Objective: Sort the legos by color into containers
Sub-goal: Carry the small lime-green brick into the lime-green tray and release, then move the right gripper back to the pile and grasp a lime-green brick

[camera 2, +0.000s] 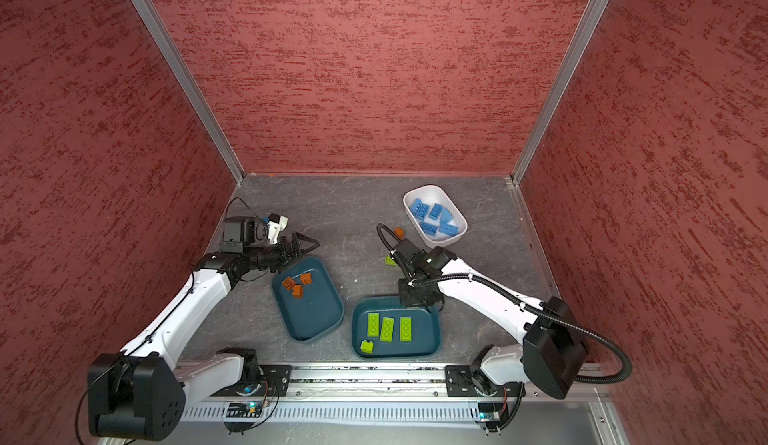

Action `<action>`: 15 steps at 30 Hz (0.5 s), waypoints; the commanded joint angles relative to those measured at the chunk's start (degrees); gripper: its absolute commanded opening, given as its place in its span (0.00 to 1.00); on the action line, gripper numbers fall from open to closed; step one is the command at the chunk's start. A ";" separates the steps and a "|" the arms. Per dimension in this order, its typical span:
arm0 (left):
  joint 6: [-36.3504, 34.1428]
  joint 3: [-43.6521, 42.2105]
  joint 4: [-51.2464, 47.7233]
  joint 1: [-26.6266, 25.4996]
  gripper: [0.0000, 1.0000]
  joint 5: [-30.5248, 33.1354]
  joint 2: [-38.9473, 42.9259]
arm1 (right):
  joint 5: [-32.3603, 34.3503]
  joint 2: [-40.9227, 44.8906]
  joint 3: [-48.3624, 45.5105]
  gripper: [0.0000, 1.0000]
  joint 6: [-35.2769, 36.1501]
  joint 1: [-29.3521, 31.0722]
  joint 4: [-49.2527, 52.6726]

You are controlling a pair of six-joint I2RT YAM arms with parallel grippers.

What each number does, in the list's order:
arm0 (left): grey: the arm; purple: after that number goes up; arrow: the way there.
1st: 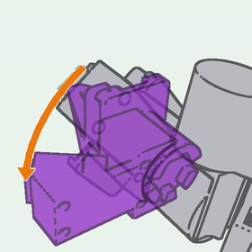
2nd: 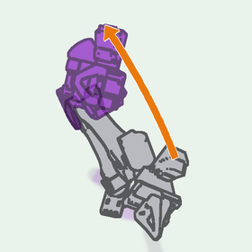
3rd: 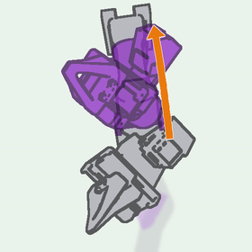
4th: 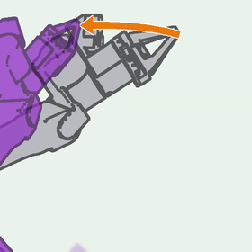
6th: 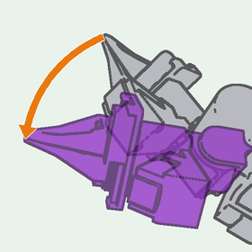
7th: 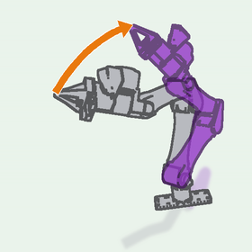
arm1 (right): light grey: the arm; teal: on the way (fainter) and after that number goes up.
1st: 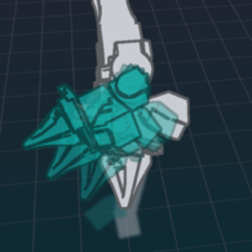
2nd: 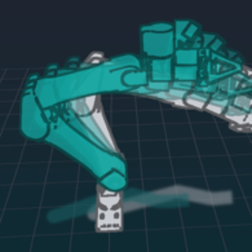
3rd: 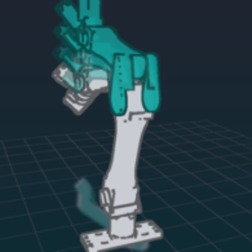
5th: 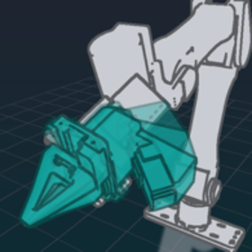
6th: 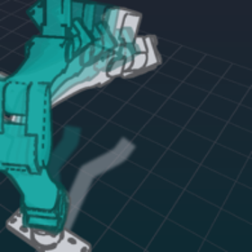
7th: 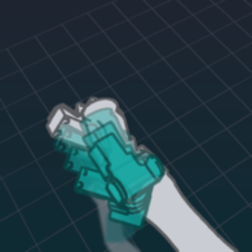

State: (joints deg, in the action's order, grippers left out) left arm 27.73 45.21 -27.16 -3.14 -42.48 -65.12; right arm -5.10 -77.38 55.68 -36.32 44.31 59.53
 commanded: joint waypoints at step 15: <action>-3.09 3.92 -1.73 0.93 0.99 0.04 -0.49 | 4.22 -5.57 13.95 0.65 14.72 -0.36 2.08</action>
State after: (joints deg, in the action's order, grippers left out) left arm 26.24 47.66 -28.12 -2.76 -42.35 -65.84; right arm -4.43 -81.30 65.71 -29.69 44.80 61.45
